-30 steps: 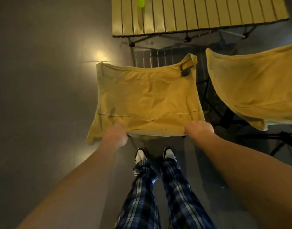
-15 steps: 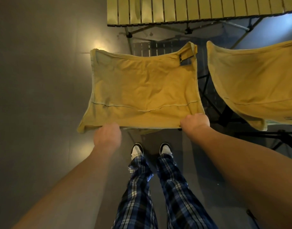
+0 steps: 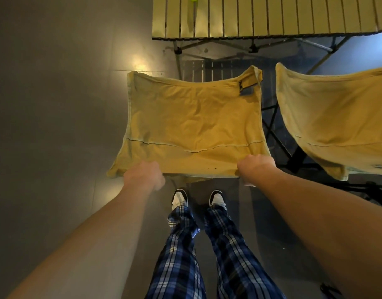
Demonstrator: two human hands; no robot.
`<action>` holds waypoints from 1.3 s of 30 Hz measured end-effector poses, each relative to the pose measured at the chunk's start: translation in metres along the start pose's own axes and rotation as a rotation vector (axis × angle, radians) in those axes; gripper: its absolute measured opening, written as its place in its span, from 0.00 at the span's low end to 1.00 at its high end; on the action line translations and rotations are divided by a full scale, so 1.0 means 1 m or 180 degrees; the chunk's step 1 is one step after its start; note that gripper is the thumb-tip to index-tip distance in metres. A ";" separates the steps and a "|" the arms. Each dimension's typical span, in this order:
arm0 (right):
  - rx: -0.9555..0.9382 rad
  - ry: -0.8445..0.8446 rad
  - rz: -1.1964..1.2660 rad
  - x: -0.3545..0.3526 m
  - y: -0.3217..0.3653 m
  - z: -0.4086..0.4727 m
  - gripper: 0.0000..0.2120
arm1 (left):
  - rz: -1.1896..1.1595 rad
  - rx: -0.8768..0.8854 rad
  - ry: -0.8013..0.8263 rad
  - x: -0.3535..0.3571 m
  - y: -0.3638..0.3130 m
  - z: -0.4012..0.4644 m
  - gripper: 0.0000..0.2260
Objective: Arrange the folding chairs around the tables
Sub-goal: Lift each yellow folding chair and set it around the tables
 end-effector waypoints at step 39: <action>-0.0438 -0.2078 0.0399 -0.757 0.357 0.100 0.14 | -0.2020 0.0675 -0.1374 -0.556 0.409 0.273 0.12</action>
Point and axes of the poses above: each hand's wrist, its own z-axis towards the middle knuckle, its own x-axis out of the palm, y = z × x, the point moved 6 cm from there along z, towards the middle knuckle, and after that the axes turned 9 degrees about -x, right-handed, at the moved point
